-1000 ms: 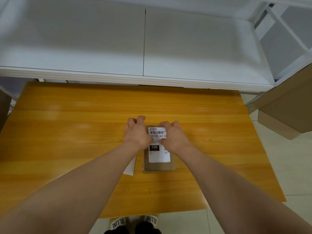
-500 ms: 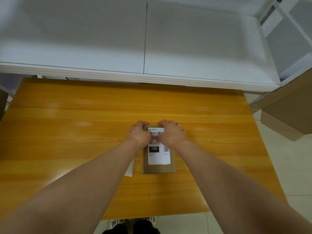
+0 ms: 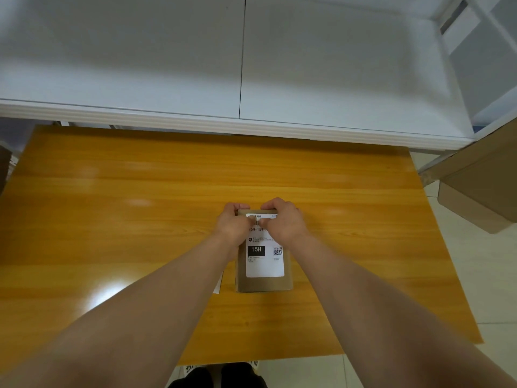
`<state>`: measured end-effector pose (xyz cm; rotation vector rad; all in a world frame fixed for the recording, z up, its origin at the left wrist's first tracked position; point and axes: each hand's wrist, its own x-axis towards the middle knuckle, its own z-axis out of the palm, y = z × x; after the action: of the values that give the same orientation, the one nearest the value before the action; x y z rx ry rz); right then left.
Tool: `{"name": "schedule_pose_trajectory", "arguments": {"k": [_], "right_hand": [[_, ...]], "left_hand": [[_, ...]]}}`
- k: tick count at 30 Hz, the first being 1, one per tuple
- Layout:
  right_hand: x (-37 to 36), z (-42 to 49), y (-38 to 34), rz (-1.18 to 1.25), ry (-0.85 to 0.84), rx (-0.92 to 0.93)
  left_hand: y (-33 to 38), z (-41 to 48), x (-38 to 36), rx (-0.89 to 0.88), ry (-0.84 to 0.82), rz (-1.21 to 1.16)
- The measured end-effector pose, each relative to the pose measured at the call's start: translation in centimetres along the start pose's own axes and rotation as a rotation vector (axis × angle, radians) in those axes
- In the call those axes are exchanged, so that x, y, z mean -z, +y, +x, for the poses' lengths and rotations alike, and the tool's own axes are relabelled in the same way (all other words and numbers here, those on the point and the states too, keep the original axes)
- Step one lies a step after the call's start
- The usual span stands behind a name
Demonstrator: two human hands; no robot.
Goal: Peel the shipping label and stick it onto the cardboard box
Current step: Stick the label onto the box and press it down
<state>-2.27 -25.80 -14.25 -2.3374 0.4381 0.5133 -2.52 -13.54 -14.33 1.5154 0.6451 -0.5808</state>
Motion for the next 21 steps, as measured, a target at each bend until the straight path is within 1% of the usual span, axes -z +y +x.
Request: {"name": "schedule_pose_trajectory", "arguments": {"k": [2, 5, 9, 13, 15, 18, 19, 21], "right_hand": [[-0.3, 0.2, 0.2, 0.016, 0.037, -0.012], [-0.4, 0.5, 0.3, 0.065, 0.027, -0.034], [-0.9, 0.5, 0.1, 0.131, 0.063, -0.033], [-1.5, 0.6, -0.1, 0.171, 0.105, -0.063], [-1.6, 0.7, -0.1, 0.198, 0.082, -0.073], [-0.7, 0.7, 0.2, 0.256, -0.021, -0.032], [-0.3, 0.6, 0.6, 0.292, -0.053, -0.017], [0.6, 0.2, 1.4, 0.385, -0.108, -0.044]], "left_hand": [[0.0, 0.1, -0.3, 0.017, 0.022, -0.045], [0.2, 0.3, -0.8, 0.047, 0.065, -0.084], [0.0, 0.3, -0.9, 0.063, 0.056, -0.172], [-0.1, 0.4, -1.0, 0.061, 0.070, -0.192], [0.0, 0.4, -1.0, 0.071, 0.059, -0.195], [0.0, 0.7, -0.8, 0.098, 0.021, -0.171], [0.1, 0.7, -0.6, 0.096, 0.007, -0.138], [0.4, 0.8, -0.2, 0.042, -0.028, -0.011]]}}
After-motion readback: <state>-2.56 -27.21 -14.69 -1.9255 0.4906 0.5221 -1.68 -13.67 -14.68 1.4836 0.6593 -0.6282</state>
